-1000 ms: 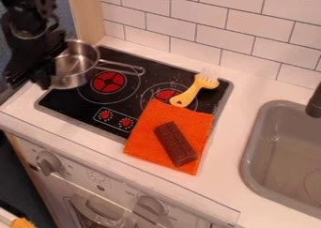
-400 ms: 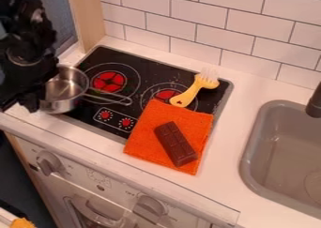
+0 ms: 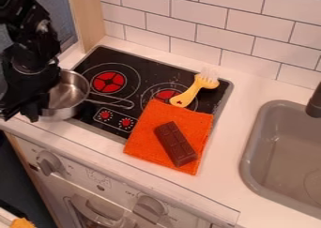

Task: Move the silver pot to the bottom of the left burner

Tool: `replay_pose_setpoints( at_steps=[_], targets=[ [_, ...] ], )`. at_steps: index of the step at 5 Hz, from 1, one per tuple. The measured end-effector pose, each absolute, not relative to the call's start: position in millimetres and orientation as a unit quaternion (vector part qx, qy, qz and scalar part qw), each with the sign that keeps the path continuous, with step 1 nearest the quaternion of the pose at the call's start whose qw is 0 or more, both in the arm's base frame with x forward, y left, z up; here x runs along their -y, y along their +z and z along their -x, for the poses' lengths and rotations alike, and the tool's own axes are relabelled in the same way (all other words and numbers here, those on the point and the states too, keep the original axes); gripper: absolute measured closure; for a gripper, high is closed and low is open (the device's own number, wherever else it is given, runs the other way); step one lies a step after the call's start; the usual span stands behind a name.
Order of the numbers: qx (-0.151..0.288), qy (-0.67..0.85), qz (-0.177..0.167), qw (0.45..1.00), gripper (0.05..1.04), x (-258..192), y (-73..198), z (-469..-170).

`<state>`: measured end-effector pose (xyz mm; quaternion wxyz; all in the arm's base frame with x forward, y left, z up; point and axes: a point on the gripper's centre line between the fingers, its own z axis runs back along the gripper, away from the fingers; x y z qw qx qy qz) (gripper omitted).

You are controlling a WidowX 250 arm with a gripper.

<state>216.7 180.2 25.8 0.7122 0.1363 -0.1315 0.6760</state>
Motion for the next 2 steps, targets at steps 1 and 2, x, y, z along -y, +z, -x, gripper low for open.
replay_pose_setpoints(
  at_steps=[1, 2],
  targets=[
    [0.138, 0.669, -0.150, 0.715, 0.494, -178.4, 29.2, -220.8],
    [0.139, 0.673, -0.151, 0.711, 0.192, -178.3, 29.4, -220.6]
  ],
)
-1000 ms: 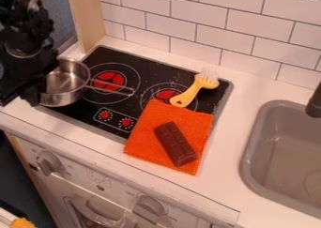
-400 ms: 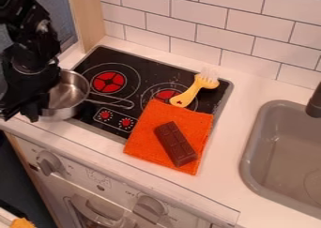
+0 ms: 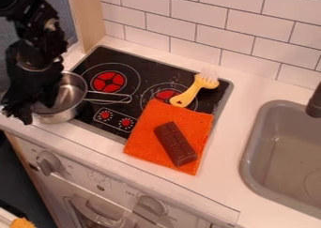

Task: Move the silver pot to the bottom of the left burner

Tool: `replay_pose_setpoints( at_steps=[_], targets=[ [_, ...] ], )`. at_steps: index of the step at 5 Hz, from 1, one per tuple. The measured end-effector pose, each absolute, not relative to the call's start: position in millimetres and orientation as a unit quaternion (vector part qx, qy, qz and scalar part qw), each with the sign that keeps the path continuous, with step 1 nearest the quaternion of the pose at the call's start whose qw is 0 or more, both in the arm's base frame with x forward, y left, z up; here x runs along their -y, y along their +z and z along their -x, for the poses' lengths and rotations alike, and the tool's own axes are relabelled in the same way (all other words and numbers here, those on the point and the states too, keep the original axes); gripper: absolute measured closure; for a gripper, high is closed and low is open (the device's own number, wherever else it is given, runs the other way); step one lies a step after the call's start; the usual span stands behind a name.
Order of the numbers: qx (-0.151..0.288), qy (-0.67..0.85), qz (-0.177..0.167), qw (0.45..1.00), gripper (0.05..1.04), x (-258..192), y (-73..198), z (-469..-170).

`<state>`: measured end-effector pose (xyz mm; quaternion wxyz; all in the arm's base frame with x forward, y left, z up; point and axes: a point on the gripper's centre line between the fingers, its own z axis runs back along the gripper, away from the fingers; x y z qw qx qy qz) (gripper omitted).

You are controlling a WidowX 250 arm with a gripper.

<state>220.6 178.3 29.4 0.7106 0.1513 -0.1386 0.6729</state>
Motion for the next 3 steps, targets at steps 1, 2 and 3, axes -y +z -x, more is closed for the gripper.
replay_pose_setpoints(
  at_steps=[1, 2, 3],
  targets=[
    [0.132, 0.670, -0.150, 0.715, 0.072, -177, 30, -221],
    [0.144, 0.657, -0.143, 0.726, 0.076, -178, 40, -227],
    [0.165, 0.643, -0.116, 0.739, 0.082, -175, 61, -238]
  ],
)
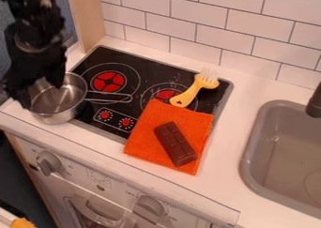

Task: Move the silver pot to the bottom of the left burner

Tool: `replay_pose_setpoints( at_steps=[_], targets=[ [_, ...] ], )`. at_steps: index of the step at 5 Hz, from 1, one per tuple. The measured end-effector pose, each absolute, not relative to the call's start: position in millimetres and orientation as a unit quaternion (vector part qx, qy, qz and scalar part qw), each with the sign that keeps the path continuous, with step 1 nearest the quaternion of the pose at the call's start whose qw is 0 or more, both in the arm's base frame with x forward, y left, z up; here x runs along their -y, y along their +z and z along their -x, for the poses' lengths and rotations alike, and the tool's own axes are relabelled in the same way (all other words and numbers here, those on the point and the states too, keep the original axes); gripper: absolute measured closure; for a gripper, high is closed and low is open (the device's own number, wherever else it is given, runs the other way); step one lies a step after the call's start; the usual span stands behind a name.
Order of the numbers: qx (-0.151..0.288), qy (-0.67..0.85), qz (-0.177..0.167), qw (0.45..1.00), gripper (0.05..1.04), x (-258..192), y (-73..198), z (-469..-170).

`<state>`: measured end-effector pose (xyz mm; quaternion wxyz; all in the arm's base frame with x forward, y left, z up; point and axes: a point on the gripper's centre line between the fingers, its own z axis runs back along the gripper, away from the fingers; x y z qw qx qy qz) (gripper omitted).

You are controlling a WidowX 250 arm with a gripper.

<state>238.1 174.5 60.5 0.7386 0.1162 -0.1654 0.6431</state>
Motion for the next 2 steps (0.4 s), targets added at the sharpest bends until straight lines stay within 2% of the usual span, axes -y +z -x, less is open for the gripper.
replay_pose_setpoints(
  at_steps=[1, 2],
  targets=[
    [0.201, 0.622, -0.096, 0.751, 0.082, -166, 87, -249],
    [0.219, 0.593, -0.083, 0.770, 0.082, -162, 104, -254]
  ],
)
